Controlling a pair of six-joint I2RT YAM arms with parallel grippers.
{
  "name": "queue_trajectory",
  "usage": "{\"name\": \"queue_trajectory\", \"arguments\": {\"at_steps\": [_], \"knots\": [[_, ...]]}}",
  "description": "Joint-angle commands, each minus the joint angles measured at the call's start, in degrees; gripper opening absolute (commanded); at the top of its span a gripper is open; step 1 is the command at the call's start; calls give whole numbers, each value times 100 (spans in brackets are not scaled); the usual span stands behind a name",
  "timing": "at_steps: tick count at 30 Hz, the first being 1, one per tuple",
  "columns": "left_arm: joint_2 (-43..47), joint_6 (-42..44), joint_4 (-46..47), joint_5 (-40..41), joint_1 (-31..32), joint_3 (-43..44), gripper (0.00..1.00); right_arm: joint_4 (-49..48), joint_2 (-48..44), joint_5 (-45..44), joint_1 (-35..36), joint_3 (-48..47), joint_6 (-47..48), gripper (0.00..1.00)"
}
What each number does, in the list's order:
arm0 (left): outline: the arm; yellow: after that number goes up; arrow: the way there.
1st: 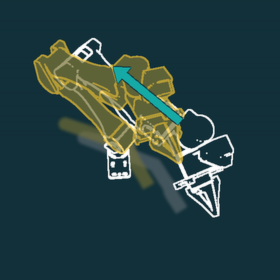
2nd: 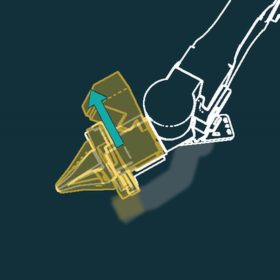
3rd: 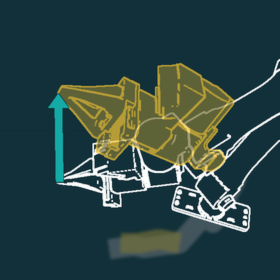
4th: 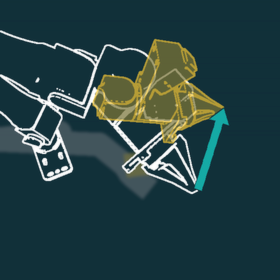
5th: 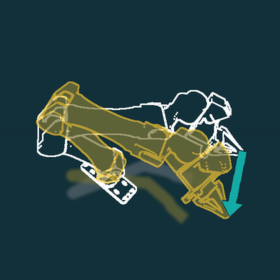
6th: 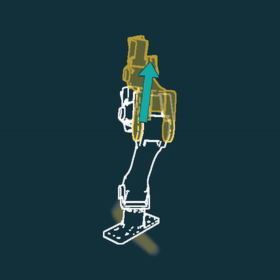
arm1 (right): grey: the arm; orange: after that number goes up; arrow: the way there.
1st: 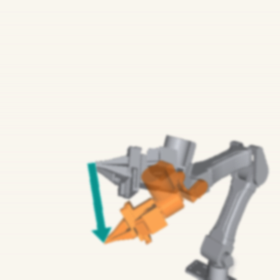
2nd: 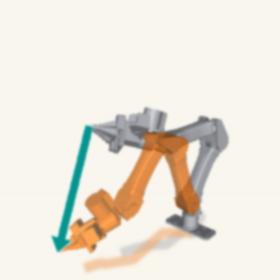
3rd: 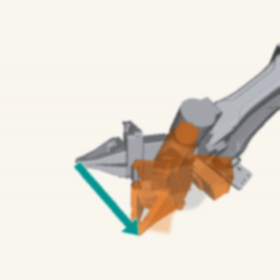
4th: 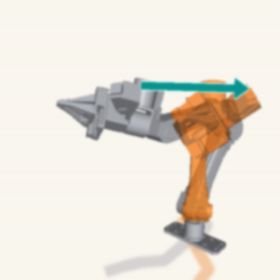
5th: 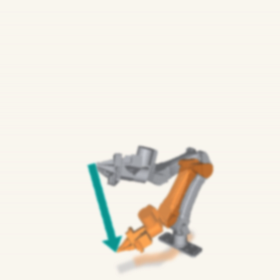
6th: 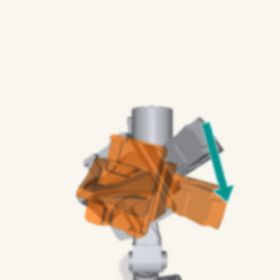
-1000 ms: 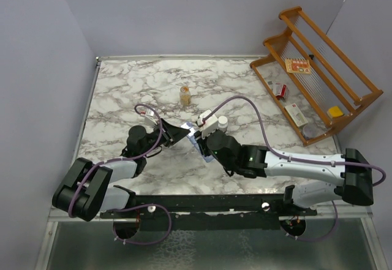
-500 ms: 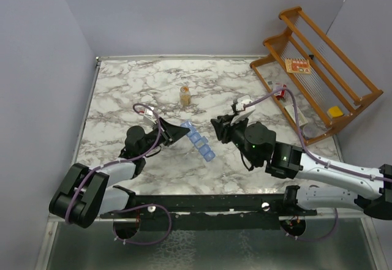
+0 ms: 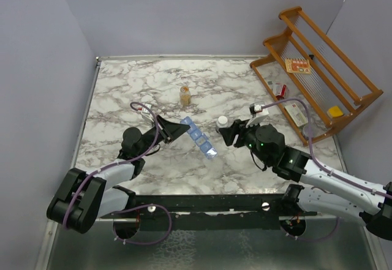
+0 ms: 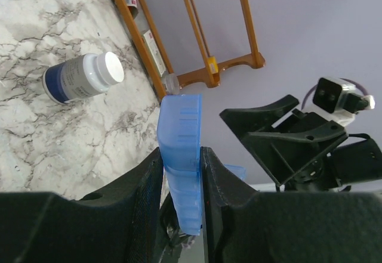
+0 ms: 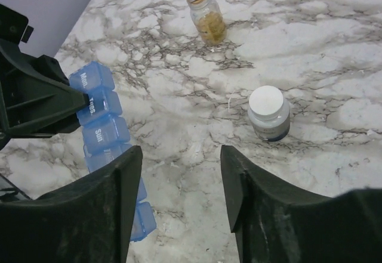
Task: Sort the pills into containers
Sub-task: Close the pill container.
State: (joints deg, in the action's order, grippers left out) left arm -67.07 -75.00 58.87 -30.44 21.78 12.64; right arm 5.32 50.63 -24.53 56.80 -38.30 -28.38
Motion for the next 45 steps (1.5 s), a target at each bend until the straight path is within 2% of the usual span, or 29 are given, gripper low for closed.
{"name": "queue_trajectory", "arguments": {"at_steps": [1,11,35,45], "knots": [[-118,-348,735,-234,16,-18,5,-686,-198,946,-183,296,-505,59],[-57,-315,723,-253,12,17,5,-1342,178,1651,-441,487,-842,60],[-229,-280,704,-178,15,186,5,-2129,630,2811,-520,917,-1292,60],[-254,-276,713,-190,16,254,5,-2354,735,3006,-529,889,-1220,56]]}}
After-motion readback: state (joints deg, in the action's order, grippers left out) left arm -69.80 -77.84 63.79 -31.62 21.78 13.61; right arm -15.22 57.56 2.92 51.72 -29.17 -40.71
